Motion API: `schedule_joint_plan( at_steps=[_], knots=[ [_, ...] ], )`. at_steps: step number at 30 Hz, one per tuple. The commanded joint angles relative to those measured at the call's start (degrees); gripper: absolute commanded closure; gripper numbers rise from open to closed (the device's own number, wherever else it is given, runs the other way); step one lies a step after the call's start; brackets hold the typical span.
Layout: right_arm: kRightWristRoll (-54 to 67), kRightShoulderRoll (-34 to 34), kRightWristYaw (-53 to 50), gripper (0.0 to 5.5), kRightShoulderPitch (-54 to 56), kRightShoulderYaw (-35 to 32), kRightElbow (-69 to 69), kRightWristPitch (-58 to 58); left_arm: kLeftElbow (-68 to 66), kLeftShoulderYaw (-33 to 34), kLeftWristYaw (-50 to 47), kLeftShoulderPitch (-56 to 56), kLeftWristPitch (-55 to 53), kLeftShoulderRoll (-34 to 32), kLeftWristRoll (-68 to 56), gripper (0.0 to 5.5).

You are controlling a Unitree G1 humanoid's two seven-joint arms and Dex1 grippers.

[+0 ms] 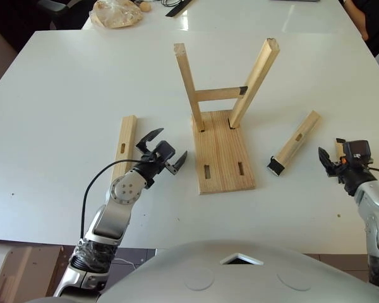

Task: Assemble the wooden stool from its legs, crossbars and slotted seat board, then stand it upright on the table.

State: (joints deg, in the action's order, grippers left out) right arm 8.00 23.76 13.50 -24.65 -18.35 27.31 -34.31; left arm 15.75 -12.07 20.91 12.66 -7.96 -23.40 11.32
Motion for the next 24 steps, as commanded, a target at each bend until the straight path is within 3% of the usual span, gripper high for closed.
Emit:
schedule_joint_plan(
  at_steps=[1, 11, 19, 24],
  knots=[
    [-1.2, -2.1, -2.5, 2.19, -3.2, -1.6, 2.3, -2.1, 0.4, -0.4, -0.8, 1.5, -1.3, 0.4, 1.1, 0.15],
    [3.5, -3.7, -4.0, 2.19, 4.1, -7.5, -5.6, -9.0, 1.0, 0.8, -0.8, 1.4, -2.0, 0.4, 0.7, 0.15],
    [9.1, -10.3, -4.8, 2.19, -0.4, -8.1, -5.4, -19.3, 2.3, 1.7, -0.2, 1.0, -2.6, 0.6, -0.4, 0.15],
    [8.5, -10.0, -4.7, 2.96, -3.3, -6.0, -3.8, -18.3, 2.8, 1.8, -0.3, 1.0, -3.1, 0.9, -0.6, 0.1]
  ],
)
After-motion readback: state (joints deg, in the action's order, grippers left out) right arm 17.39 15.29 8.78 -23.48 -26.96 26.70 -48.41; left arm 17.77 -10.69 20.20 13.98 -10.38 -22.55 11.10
